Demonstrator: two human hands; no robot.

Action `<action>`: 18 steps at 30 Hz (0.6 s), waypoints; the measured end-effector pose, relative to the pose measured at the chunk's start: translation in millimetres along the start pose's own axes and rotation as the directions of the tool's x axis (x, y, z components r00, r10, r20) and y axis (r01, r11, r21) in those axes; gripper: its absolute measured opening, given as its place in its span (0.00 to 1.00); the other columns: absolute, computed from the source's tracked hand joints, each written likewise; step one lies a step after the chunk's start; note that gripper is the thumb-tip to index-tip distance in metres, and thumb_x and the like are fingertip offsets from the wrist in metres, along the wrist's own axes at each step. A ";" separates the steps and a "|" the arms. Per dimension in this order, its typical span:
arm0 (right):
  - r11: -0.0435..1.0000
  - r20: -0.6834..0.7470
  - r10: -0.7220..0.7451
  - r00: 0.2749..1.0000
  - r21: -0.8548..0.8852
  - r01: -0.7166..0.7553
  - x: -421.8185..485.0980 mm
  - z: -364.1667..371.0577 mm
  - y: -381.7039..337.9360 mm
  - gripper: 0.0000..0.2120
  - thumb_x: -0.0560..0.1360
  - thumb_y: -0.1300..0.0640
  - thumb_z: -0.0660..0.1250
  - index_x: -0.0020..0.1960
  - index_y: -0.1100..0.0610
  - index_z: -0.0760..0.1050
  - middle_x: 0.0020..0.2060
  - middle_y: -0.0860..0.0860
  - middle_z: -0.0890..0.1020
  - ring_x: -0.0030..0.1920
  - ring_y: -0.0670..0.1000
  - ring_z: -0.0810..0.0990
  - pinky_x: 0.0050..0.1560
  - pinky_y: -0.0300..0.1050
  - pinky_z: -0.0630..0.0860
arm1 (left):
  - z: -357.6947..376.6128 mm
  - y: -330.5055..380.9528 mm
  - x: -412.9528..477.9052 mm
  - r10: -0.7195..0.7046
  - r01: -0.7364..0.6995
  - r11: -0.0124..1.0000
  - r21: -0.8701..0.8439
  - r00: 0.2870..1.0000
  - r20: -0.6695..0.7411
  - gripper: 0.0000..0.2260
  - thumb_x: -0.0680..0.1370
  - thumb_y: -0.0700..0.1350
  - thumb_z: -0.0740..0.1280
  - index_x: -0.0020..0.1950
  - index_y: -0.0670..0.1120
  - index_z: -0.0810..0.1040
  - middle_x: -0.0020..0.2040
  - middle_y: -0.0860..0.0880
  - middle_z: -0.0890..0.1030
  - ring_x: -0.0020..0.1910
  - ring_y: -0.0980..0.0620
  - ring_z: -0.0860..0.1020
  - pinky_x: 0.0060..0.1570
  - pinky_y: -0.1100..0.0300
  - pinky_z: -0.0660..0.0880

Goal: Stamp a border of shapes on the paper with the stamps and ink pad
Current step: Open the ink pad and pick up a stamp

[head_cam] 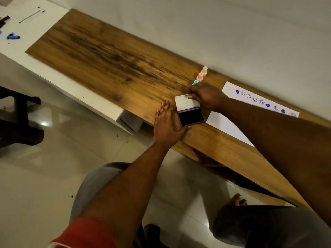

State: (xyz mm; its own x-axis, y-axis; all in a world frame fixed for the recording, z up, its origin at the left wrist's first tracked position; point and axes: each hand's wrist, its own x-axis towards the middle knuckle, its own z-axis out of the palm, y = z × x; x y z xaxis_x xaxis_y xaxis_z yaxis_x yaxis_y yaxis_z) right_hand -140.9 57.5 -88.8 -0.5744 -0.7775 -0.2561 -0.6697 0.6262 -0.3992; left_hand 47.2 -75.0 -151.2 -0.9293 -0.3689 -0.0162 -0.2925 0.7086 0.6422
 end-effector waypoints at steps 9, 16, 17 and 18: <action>1.000 -0.065 0.022 0.998 -0.007 -0.023 -10.2 5.2 -6.3 0.20 0.84 0.47 0.60 0.73 0.53 0.74 0.68 0.54 0.78 0.68 0.56 0.74 0.65 0.51 0.73 | 0.3 -0.3 0.0 0.001 -0.001 1.000 -0.010 1.000 -0.010 0.45 0.73 0.68 0.75 0.81 0.43 0.67 0.85 0.43 0.60 0.85 0.46 0.54 0.84 0.44 0.50; 0.997 -0.363 0.013 0.932 -0.071 -0.042 -11.6 -2.9 -3.0 0.13 0.83 0.50 0.64 0.64 0.52 0.81 0.58 0.53 0.85 0.57 0.56 0.82 0.54 0.44 0.75 | 1.9 -2.8 -1.9 0.001 -0.004 0.997 -0.074 0.999 -0.035 0.47 0.71 0.70 0.75 0.81 0.45 0.67 0.85 0.44 0.62 0.85 0.47 0.56 0.84 0.42 0.52; 0.995 -0.425 0.044 0.904 -0.063 -0.078 -9.3 -5.4 -3.0 0.13 0.83 0.50 0.64 0.63 0.52 0.82 0.56 0.53 0.85 0.54 0.56 0.83 0.51 0.43 0.74 | 2.6 -3.2 -2.6 0.000 -0.005 0.996 -0.093 0.999 -0.050 0.46 0.71 0.70 0.76 0.80 0.45 0.68 0.84 0.44 0.63 0.85 0.48 0.56 0.84 0.42 0.54; 0.992 -0.468 0.069 0.881 -0.059 -0.109 -6.7 -8.1 -3.4 0.13 0.83 0.49 0.63 0.63 0.52 0.81 0.54 0.54 0.86 0.51 0.56 0.84 0.49 0.42 0.74 | 2.8 -3.3 -3.1 -0.001 -0.006 0.994 -0.109 0.998 -0.069 0.45 0.71 0.70 0.75 0.79 0.46 0.68 0.84 0.45 0.64 0.84 0.48 0.58 0.83 0.42 0.56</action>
State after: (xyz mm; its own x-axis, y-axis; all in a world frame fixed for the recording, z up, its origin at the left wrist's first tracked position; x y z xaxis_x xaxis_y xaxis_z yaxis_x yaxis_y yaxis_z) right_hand -138.7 61.0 -78.6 -0.7722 -0.6153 0.1586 -0.6301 0.7093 -0.3161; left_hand 50.4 -74.4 -155.4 -0.9113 -0.4101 0.0358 -0.2600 0.6408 0.7223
